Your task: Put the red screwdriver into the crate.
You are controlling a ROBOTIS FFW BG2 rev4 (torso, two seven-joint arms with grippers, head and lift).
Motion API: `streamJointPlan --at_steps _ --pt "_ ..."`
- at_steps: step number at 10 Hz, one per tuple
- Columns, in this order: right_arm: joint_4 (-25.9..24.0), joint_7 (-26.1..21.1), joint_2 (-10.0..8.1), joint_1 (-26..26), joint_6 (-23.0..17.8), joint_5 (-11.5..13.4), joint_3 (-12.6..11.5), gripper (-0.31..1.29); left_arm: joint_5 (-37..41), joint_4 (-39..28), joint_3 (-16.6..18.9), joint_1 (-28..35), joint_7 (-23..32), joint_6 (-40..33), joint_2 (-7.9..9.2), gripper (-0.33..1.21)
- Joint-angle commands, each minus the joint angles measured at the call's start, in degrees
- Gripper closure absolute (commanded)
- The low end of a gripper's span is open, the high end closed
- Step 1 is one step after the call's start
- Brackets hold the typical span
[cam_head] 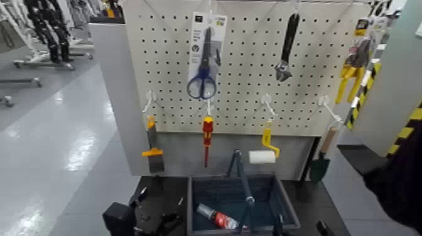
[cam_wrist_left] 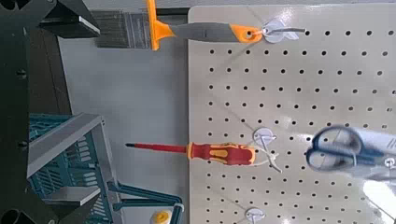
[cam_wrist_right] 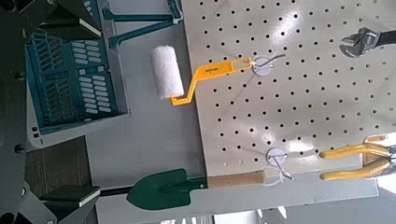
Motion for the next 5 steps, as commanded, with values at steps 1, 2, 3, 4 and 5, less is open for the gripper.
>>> streamJointPlan --at_steps 1,2,3,4,5 --pt "0.1 -0.1 -0.08 -0.1 0.1 0.0 0.1 0.13 0.1 0.0 -0.1 -0.3 -0.3 0.7 0.09 0.11" --pt "0.1 -0.1 -0.08 -0.1 0.1 -0.2 0.1 0.13 0.1 0.0 -0.1 -0.5 -0.4 1.0 0.09 0.11" --pt "0.1 -0.2 -0.08 -0.1 0.1 -0.2 0.1 0.13 0.3 0.0 0.1 -0.9 -1.2 2.1 0.01 0.11" --pt "0.1 -0.2 -0.16 -0.1 0.1 -0.2 0.3 0.13 0.3 0.2 0.5 -2.1 -2.8 3.7 -0.08 0.11" --pt "0.1 -0.3 -0.16 -0.2 0.2 -0.3 0.4 0.13 0.4 0.5 0.9 -3.8 -5.1 5.3 -0.08 0.11"
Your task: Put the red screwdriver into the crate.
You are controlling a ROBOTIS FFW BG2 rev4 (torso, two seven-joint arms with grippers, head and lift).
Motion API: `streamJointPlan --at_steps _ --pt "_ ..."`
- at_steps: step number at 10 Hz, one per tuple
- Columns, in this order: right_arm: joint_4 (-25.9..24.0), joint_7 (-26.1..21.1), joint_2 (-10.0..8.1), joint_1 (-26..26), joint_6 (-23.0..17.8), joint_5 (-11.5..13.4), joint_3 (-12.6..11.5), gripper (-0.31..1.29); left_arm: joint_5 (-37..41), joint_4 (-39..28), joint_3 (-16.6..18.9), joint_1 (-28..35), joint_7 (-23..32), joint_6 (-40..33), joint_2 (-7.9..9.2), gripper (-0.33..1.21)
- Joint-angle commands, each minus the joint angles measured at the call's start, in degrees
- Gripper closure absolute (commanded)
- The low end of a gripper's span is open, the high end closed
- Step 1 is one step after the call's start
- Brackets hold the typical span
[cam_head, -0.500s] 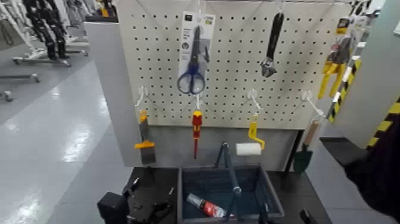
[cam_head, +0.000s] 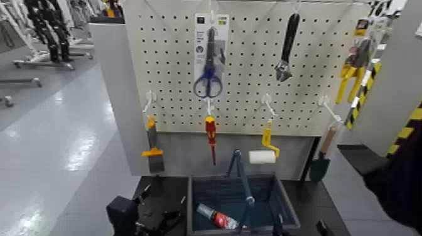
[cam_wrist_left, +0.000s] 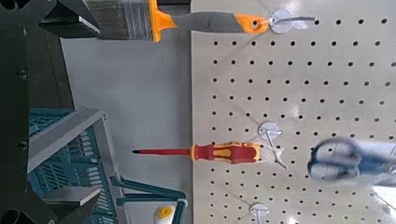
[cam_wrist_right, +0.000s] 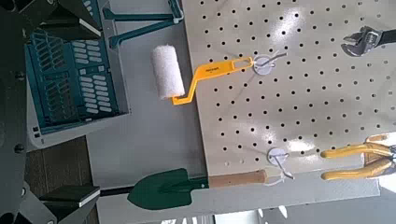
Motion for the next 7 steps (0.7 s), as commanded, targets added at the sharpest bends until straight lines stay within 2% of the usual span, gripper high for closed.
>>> streamJointPlan --at_steps 1,3,7 --pt "0.1 -0.1 0.02 -0.1 0.1 -0.1 0.3 0.13 0.3 1.1 1.1 -4.4 -5.2 4.7 -0.15 0.11" --pt "0.2 -0.1 0.02 -0.2 0.1 -0.3 0.4 0.13 0.6 4.0 2.7 -9.0 -11.3 5.9 -1.38 0.11" --pt "0.3 0.0 -0.07 -0.4 0.1 -0.4 0.7 0.13 2.5 8.2 0.5 -16.7 -16.8 10.1 0.38 0.11"
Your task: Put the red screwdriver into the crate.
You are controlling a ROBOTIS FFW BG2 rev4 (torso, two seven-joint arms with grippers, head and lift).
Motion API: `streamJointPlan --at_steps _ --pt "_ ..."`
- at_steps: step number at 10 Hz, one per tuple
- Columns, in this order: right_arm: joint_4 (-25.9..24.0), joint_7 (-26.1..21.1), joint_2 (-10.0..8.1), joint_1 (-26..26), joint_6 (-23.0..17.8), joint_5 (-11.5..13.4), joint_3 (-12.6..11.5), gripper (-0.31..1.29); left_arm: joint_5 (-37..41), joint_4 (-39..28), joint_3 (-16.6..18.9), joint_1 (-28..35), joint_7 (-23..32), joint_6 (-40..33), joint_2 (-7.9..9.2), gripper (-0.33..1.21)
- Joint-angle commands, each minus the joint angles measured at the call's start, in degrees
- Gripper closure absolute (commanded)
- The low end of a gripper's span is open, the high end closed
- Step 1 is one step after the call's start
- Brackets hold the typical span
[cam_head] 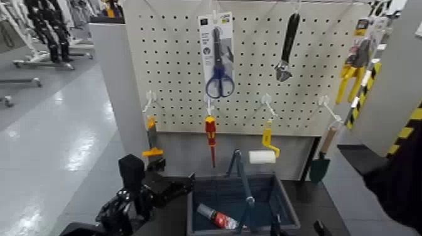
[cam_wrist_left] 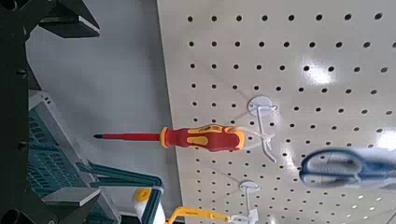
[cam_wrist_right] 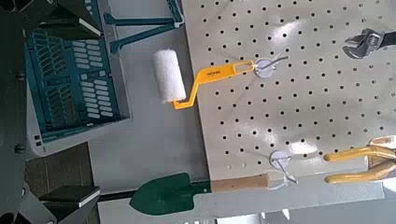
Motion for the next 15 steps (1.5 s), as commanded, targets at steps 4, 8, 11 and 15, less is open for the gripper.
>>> streamJointPlan --at_steps 4,8,11,15 --pt "0.2 -0.1 -0.09 -0.3 0.0 -0.1 0.4 0.13 1.2 5.9 -4.5 -10.2 -4.1 1.9 1.88 0.11" --pt "0.4 0.0 -0.18 -0.7 -0.1 -0.3 0.5 0.13 2.3 11.7 -8.0 -17.6 -9.0 1.8 2.23 0.11" --pt "0.6 0.0 -0.26 -1.1 -0.1 -0.3 0.9 0.13 4.0 15.6 -9.6 -21.8 -11.6 1.3 2.23 0.11" --pt "0.9 0.0 -0.26 -1.4 -0.3 -0.6 1.3 0.13 6.7 22.8 -13.3 -27.5 -14.5 -1.3 1.62 0.11"
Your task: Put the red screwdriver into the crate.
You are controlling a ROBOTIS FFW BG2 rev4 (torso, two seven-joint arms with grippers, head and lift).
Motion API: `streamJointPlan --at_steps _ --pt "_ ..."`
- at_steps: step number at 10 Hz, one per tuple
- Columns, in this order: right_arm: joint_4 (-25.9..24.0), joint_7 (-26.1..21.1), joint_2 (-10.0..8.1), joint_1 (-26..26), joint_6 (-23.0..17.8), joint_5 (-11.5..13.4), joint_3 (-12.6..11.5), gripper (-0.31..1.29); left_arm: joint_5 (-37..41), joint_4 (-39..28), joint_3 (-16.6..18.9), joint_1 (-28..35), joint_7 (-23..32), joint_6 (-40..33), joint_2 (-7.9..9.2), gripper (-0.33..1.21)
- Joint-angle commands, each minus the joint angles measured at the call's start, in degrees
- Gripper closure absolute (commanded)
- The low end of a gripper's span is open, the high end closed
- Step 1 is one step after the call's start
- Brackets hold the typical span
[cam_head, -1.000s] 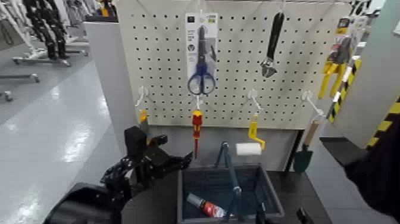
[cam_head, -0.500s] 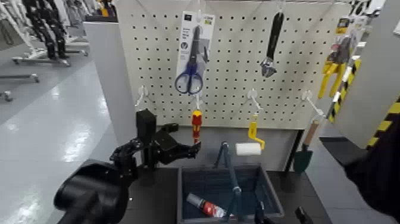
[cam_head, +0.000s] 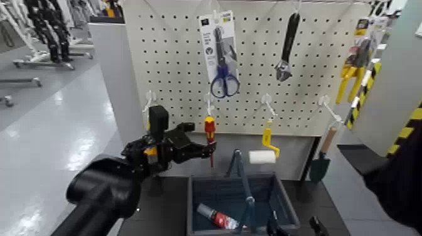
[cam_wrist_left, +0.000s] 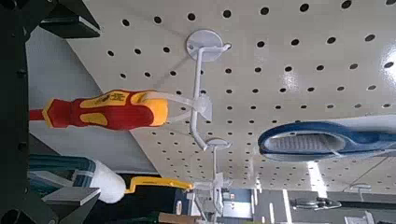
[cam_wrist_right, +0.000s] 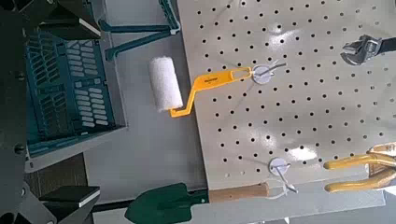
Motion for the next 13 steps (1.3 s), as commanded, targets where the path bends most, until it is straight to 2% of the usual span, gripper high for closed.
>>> streamJointPlan --at_steps 1,3,4,5,6,8,13 --pt "0.2 0.0 0.01 -0.2 -0.1 -0.1 0.2 0.13 1.6 3.9 -2.4 -3.2 -1.0 -1.8 -0.48 0.12" --pt "0.2 0.0 -0.08 -0.3 -0.1 -0.2 0.3 0.13 2.6 5.9 -3.2 -4.4 -1.3 -2.7 -0.74 0.19" --pt "0.3 0.0 -0.08 -0.3 -0.2 -0.2 0.3 0.13 2.6 6.0 -3.6 -4.7 -1.3 -1.8 -0.83 0.42" --pt "0.3 0.0 -0.08 -0.3 -0.2 -0.2 0.3 0.13 3.1 6.0 -3.9 -4.9 -1.3 -0.6 -0.83 0.9" --pt "0.3 0.0 -0.08 -0.3 -0.2 -0.2 0.3 0.13 3.3 6.1 -3.9 -4.9 -1.2 -0.6 -0.92 1.06" --pt "0.3 0.0 -0.08 -0.2 -0.3 -0.3 0.2 0.13 3.3 6.1 -4.0 -4.8 -1.0 -0.5 -0.92 1.19" --pt "0.3 0.0 -0.08 -0.1 -0.4 -0.4 -0.1 0.13 3.4 4.4 -2.8 -3.7 -1.0 -0.8 -0.92 1.19"
